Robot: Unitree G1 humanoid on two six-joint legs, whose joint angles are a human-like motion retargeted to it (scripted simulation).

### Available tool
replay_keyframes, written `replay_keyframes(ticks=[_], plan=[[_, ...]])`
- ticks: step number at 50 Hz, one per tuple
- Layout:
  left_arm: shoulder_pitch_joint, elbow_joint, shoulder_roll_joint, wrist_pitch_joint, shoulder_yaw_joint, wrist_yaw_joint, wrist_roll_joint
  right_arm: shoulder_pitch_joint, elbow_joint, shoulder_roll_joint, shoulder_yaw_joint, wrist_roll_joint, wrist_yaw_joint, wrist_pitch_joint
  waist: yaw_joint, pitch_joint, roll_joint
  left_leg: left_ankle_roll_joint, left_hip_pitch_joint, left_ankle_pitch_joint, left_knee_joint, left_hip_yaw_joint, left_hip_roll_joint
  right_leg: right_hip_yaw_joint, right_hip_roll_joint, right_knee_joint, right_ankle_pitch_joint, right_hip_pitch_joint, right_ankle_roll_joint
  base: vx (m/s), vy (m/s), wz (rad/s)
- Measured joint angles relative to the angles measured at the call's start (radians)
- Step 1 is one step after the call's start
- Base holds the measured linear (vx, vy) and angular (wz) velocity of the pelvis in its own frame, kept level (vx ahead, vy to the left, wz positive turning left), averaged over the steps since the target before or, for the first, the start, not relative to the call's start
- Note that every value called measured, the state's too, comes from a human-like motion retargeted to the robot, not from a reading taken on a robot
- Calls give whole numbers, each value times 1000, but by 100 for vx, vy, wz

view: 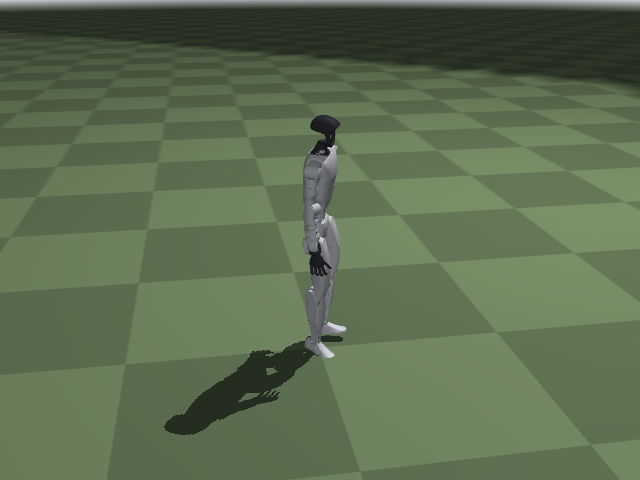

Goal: Upper body actions

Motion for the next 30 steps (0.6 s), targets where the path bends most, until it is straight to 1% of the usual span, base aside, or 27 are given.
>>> replay_keyframes(ticks=[3,5,7,8,10,12,13,15,17,20,23,25,30], plan=[[-6,-17,1,-15,-30,7,7,50,63,8,-63,31,2,22,83,3,-20,-27,-20,-31,46,-5,-13,-4,-18,-6,5,-8,-6,-8,-9,47],[-15,-29,4,-18,-78,12,19,79,114,12,-97,36,2,49,153,-2,-37,-31,-18,-31,73,5,-17,2,-32,5,3,-26,-10,-8,-7,-6],[-21,-39,4,-17,-100,18,20,95,155,19,-115,15,-15,74,189,-5,-47,-30,0,-28,80,-13,-24,-1,-30,8,0,-33,-15,-10,-4,-14],[-23,-45,1,-20,-101,19,16,99,171,22,-118,1,-27,83,191,-7,-46,-29,14,-47,68,-21,-23,-7,-24,10,-3,-33,-17,-6,1,-7],[-17,-55,-11,-30,-99,21,7,118,188,25,-115,-15,-43,89,174,-22,-21,-13,52,-70,11,-12,-7,-8,4,11,-10,-27,-16,5,7,12],[-5,-57,-24,-35,-88,15,1,135,205,17,-102,-34,-52,92,108,-53,10,8,78,-68,-30,-48,-5,-20,25,2,-13,-13,-10,23,10,66],[-1,-54,-30,-31,-79,9,1,142,211,11,-91,-43,-51,94,58,-75,19,8,75,-62,-40,-71,-6,-38,25,-4,-14,-10,-7,23,10,79],[-10,-48,-33,-16,-69,-4,12,154,214,9,-74,-45,-47,96,6,-106,28,11,64,-57,-46,-83,-9,-58,23,-5,-17,-15,-3,9,7,35],[-45,-61,-34,-9,-82,-4,24,151,207,17,-79,-21,-48,84,11,-91,20,14,69,-61,-45,-73,-10,-61,20,-1,-18,-12,-2,-14,10,-22],[-94,-89,-38,-16,-119,-1,31,148,198,28,-85,2,-48,70,53,-64,-3,20,96,-72,-48,-49,-15,-68,9,4,-15,3,3,-6,10,-44],[-110,-96,-54,-21,-137,1,25,155,198,30,-96,-26,-50,80,91,-81,-17,26,111,-80,-54,-40,-21,-54,0,9,-11,2,11,9,11,-43],[-113,-99,-64,-28,-138,2,6,156,188,34,-93,-38,-41,79,94,-91,-22,32,118,-82,-61,-37,-25,-49,-4,13,-8,-1,17,6,9,-29],[-131,-89,-69,-35,-124,-6,-20,137,163,40,-57,-41,-26,60,52,-78,-23,37,140,-80,-85,-9,-18,-45,-18,43,-11,-9,33,-2,10,-17]])
